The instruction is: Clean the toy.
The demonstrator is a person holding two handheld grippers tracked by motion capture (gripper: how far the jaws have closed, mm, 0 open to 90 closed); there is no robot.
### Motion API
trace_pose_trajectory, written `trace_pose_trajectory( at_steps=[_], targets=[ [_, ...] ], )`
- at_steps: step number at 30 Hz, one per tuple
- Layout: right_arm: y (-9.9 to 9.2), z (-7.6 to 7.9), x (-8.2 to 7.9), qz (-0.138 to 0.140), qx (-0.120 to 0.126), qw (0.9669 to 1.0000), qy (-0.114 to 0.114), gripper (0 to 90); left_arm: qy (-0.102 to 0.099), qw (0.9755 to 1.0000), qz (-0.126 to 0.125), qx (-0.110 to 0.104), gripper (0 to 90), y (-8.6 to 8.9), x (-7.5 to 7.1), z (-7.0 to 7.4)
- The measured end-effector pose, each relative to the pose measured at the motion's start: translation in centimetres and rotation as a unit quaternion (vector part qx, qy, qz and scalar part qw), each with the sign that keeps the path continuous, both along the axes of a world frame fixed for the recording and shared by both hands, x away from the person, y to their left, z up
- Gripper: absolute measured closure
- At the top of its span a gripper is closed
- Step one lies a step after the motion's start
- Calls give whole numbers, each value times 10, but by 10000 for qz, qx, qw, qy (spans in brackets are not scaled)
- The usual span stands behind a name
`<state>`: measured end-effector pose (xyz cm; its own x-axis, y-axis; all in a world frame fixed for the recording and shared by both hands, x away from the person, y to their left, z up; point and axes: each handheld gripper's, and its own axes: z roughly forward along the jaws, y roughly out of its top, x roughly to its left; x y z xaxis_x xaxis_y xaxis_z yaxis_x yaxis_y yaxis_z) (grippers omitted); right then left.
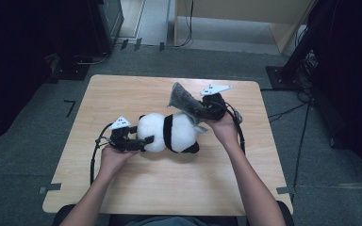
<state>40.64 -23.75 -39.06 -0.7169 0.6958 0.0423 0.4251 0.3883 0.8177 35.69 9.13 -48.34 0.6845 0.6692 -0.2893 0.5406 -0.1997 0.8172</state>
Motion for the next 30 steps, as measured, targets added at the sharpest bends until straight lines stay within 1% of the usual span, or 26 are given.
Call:
trace_pose_trajectory(
  at_steps=[1,3,4,6,7,9,10,11,12,13,14,16,17,18,19,20,21,23,24,25,28,29,30],
  targets=[
    [4,-1,1,66,-30,10000,21,686,-26,10000,10,-6,201,0,-1,0],
    [12,-4,3,181,-156,9997,64,680,-57,10000,45,12,253,0,-2,1],
    [16,-6,5,225,-193,9995,72,656,-82,9999,70,10,316,-1,-3,1],
    [16,-7,5,224,-174,9996,84,639,-77,9999,103,32,370,-1,-4,2],
    [16,-8,6,231,-116,9996,96,614,-78,9999,117,44,370,-2,-5,3],
    [16,-9,9,248,39,9996,157,606,-98,9998,144,60,400,-3,-6,4],
    [16,-10,10,251,92,9995,190,638,-92,9998,160,63,414,-3,-7,4],
    [16,-11,10,273,84,9993,228,699,-94,9998,164,76,420,-3,-7,5],
    [17,-11,10,263,40,9994,222,723,-113,9997,179,83,424,-4,-7,5],
    [20,-8,11,191,-110,9995,231,740,-105,9997,206,77,428,-4,-8,6],
    [20,-8,11,191,-110,9995,231,740,-105,9997,206,77,429,-4,-8,6],
    [24,-2,13,200,-167,9996,145,738,-111,9997,211,92,431,-5,-10,8],
    [31,4,16,265,-205,9993,135,736,-108,9997,216,93,438,-5,-10,9],
    [31,4,16,265,-205,9993,135,736,-92,9997,232,85,438,-5,-11,10],
    [41,7,21,355,-257,9989,142,736,-67,9996,244,81,454,-5,-11,11],
    [45,8,23,393,-283,9987,145,735,-52,9996,248,88,460,-5,-12,12],
    [45,8,23,393,-283,9987,145,735,-52,9996,248,88,465,-5,-12,12],
    [59,10,29,508,-359,9979,163,735,-41,9996,250,117,468,-5,-13,14],
    [72,10,32,613,-449,9970,147,735,-32,9996,256,124,468,-5,-13,14],
    [72,10,32,613,-449,9970,147,735,-32,9996,256,124,469,-5,-13,14],
    [91,10,36,779,-537,9954,139,737,-43,9994,313,102,472,-1,-15,18],
    [101,8,39,891,-535,9944,170,737,-66,9993,357,92,476,0,-16,19],
    [101,8,39,891,-535,9944,170,737,-90,9992,381,96,476,2,-16,20]
  ],
)
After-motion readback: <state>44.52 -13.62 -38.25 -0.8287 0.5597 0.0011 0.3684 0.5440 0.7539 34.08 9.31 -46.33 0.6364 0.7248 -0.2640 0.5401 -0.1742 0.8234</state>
